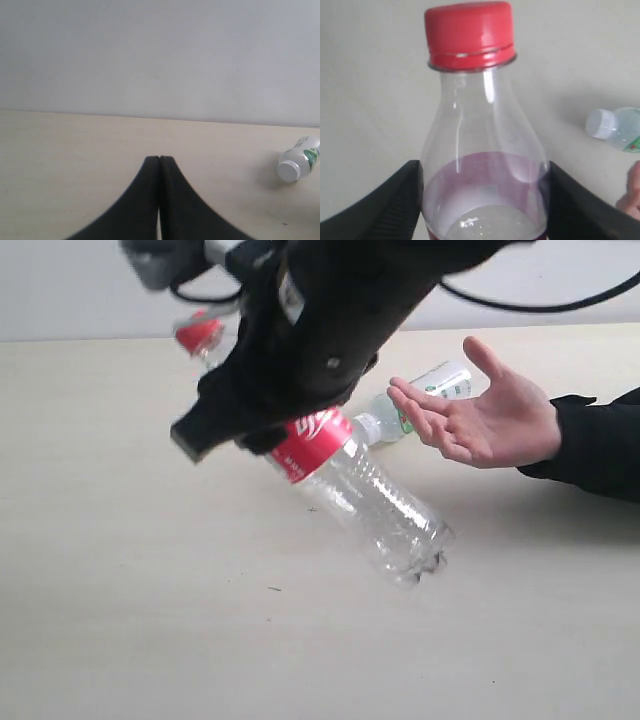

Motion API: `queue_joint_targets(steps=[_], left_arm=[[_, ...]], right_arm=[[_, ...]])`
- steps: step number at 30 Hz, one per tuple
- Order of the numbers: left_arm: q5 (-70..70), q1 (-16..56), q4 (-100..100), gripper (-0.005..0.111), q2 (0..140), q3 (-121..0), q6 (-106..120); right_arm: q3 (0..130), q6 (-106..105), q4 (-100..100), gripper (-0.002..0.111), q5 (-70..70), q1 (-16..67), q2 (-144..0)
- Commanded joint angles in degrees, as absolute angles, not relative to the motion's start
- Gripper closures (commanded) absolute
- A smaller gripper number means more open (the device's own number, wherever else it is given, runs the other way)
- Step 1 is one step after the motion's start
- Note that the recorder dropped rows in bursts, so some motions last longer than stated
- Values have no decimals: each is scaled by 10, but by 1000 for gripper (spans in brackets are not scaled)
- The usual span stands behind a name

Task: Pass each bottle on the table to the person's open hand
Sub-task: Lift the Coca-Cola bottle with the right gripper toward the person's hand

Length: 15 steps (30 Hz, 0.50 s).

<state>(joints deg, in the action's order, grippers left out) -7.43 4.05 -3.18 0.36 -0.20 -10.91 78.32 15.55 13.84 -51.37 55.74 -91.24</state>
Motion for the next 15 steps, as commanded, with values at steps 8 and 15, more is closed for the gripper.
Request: queue_joint_targets(steps=[8, 15], left_arm=[[-74, 40, -27, 107, 0, 0, -108], [-74, 40, -27, 107, 0, 0, -108]], right_arm=[[821, 185, 88, 108, -612, 419, -827], [821, 188, 70, 108, -632, 317, -829]])
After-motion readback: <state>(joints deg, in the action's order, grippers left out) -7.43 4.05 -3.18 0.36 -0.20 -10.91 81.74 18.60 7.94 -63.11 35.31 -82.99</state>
